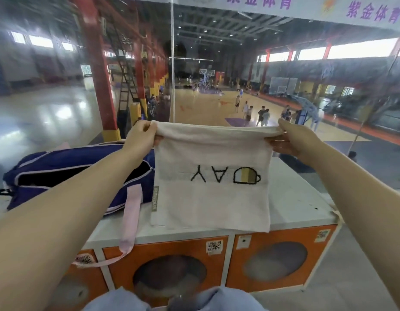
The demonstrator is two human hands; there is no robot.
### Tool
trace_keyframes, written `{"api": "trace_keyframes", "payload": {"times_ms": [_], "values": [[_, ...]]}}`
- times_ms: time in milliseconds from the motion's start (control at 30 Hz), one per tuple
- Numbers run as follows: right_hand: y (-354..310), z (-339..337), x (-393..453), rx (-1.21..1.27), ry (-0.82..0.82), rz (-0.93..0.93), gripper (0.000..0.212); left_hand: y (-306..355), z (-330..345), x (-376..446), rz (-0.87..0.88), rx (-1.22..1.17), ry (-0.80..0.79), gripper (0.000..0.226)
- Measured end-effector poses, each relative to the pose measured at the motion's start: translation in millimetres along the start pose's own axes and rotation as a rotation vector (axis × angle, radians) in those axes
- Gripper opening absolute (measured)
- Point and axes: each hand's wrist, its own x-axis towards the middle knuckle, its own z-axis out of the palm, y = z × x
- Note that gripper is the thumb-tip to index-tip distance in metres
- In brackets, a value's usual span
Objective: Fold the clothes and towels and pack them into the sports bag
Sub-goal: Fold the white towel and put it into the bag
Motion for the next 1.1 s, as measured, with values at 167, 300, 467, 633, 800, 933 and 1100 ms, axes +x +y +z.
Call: {"api": "trace_keyframes", "payload": {"times_ms": [167, 300, 467, 633, 800, 933, 1100], "values": [[35.3, -6.9, 3.1, -0.032, -0.055, 0.043, 0.014, -26.3, 6.3, -18.8, 0.040, -0.065, -0.066, 0.018], [73.7, -16.4, -12.5, -0.087, -0.083, 0.092, 0.020, -61.3, 3.7, -50.4, 0.065, -0.010, -0.144, 0.019], [124.4, -11.2, -36.2, -0.075, -0.101, 0.164, 0.015, -109.9, -4.7, -77.3, 0.175, 0.211, -0.243, 0.011], [165.4, 1.7, -61.3, -0.072, -0.141, 0.248, 0.014, -150.8, -9.2, -92.0, 0.185, 0.399, -0.324, 0.019], [182.8, 8.3, -71.0, -0.214, -0.112, 0.213, 0.011, -166.0, -4.5, -97.3, 0.144, 0.485, -0.417, 0.019], [191.0, 8.5, -71.5, -0.409, -0.066, 0.130, 0.014, -166.6, -2.0, -98.5, 0.158, 0.532, -0.485, 0.015], [196.1, 13.0, -73.0, -0.576, 0.006, 0.161, 0.028, -165.3, -3.9, -95.0, 0.284, 0.706, -0.380, 0.020]]}}
